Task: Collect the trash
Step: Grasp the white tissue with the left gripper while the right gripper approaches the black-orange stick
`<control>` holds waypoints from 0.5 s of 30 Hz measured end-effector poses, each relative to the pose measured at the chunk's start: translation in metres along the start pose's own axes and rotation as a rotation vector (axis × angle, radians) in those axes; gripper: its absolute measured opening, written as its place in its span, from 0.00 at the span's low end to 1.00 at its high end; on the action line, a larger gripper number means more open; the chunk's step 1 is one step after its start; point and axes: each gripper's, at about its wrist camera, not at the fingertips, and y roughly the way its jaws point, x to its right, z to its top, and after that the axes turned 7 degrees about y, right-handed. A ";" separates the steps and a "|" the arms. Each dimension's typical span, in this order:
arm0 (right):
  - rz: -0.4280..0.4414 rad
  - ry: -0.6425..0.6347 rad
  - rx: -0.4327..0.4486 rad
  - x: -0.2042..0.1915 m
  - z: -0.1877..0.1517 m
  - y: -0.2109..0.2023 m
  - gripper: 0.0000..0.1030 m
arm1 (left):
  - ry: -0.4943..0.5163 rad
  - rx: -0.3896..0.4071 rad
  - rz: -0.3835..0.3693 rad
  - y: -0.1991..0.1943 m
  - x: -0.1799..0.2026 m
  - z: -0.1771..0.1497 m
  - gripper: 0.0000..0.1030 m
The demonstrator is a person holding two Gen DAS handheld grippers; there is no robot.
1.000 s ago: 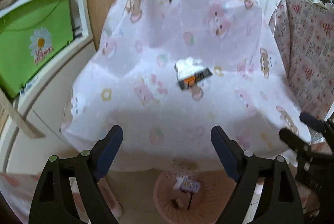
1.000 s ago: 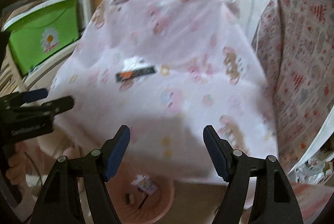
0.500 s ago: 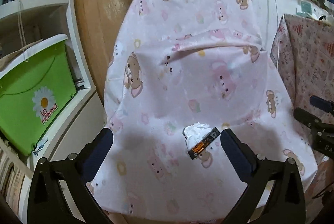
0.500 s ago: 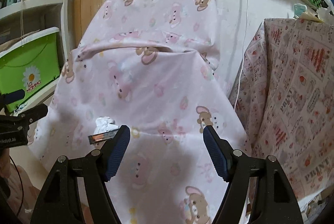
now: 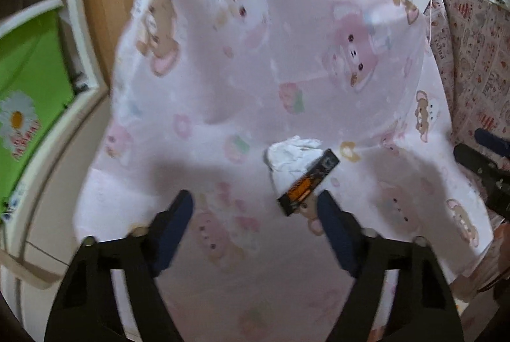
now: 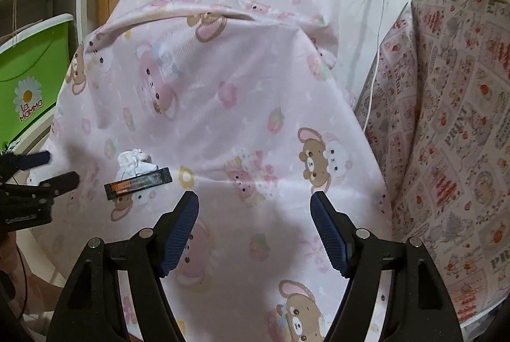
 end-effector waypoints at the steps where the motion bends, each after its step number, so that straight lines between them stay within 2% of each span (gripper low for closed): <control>1: 0.002 0.005 -0.005 0.000 0.000 0.002 0.72 | -0.006 -0.012 -0.013 0.006 0.001 0.003 0.57; 3: 0.005 0.011 -0.011 0.000 0.001 0.006 0.72 | -0.020 -0.034 -0.035 0.017 0.002 0.010 0.54; 8: -0.002 0.013 -0.018 0.000 0.001 0.010 0.72 | -0.054 -0.080 -0.102 0.047 0.009 0.032 0.54; 11: -0.007 0.024 -0.023 0.003 0.001 0.012 0.72 | -0.065 -0.102 -0.099 0.065 0.013 0.038 0.53; 15: -0.017 0.037 -0.033 0.012 0.001 0.015 0.72 | -0.074 -0.144 -0.087 0.084 0.017 0.034 0.46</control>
